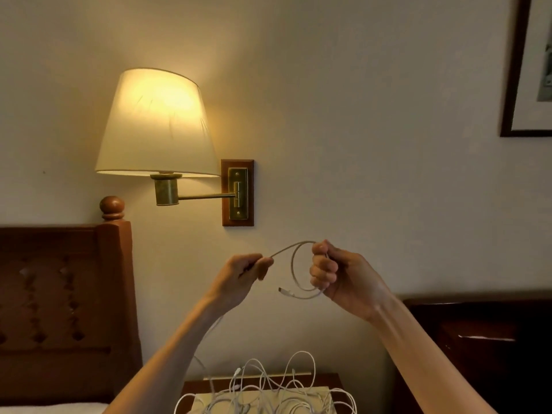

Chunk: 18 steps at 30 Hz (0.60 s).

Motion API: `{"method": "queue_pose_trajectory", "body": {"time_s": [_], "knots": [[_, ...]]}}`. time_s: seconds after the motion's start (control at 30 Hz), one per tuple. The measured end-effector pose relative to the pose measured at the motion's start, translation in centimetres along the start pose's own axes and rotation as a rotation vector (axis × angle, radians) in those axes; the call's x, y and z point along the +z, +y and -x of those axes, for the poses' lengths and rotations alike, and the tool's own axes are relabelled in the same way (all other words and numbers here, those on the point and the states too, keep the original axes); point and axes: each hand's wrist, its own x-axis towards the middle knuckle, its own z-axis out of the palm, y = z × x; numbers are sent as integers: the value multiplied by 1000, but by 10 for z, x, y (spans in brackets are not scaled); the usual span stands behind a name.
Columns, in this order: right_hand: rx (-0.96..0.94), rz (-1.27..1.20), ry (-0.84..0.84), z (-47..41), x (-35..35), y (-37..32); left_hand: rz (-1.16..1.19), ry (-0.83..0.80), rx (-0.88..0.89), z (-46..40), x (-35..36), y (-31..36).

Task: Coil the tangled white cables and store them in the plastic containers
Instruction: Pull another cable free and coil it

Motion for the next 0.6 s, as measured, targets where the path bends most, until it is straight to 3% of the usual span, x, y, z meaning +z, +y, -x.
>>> {"method": "queue_pose_trajectory", "body": {"time_s": [0.07,0.17,0.33,0.47,0.6], "knots": [[-9,-20,34,-2,-1,-8,54,-22,-80,9,0,-16],[-56,-62,115,-4,-7,-25,-47,-69,-138,23,-6,-39],[-16,61,93,1,-8,-36,-238,123,-206,25,-16,-34],[-101,351,152,-4,12,-25,-559,-272,-113,18,-3,34],[-281,672,231,-6,32,-9,-585,-397,88,17,9,87]]}}
